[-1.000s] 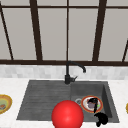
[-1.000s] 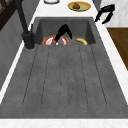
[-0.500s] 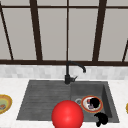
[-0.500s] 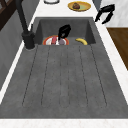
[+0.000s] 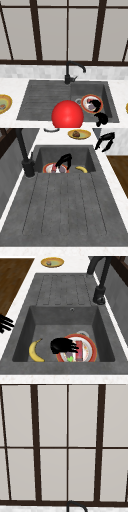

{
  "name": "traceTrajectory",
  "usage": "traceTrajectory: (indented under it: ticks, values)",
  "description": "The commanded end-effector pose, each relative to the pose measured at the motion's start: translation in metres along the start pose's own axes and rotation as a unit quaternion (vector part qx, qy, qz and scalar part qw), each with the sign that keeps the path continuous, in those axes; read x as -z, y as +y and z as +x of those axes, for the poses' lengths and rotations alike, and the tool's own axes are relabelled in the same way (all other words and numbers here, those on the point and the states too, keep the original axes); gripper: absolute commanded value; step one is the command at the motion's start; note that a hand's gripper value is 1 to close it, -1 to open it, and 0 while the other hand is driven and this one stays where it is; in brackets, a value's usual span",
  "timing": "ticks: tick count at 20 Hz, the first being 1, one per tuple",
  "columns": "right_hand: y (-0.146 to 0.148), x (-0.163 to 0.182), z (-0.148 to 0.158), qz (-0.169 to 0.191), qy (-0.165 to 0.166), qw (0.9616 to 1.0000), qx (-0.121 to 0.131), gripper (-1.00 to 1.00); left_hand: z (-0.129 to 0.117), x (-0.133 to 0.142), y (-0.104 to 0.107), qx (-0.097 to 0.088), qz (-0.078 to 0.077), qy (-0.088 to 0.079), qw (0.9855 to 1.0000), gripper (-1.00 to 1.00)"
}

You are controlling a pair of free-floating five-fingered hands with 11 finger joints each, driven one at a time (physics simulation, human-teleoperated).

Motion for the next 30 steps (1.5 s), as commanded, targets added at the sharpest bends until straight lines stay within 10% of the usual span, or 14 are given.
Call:
traceTrajectory:
  ticks: [1,10,20,21,23,30]
  values:
    - [0.000,0.000,0.000,0.000,0.000,1.0000,0.000,0.00,-0.009,-0.006,-0.006,-0.061,-0.019,0.013,0.9979,-1.00]
    - [0.000,0.000,0.000,0.000,0.000,1.0000,0.000,0.00,-0.007,-0.001,-0.014,-0.059,0.000,0.025,0.9980,-1.00]
    - [0.000,0.000,0.000,0.000,0.000,1.0000,0.000,0.00,-0.012,-0.017,-0.012,-0.145,-0.014,0.004,0.9894,-1.00]
    - [0.000,0.000,0.000,0.000,0.000,1.0000,0.000,0.00,-0.014,-0.022,-0.012,-0.144,-0.017,-0.006,0.9893,1.00]
    - [0.000,0.000,0.000,0.000,0.000,1.0000,0.000,0.00,-0.015,-0.028,-0.007,-0.111,-0.022,-0.015,0.9934,1.00]
    - [0.000,0.000,0.000,0.000,0.000,1.0000,0.000,0.00,-0.002,-0.031,0.003,-0.080,0.003,0.014,0.9966,1.00]
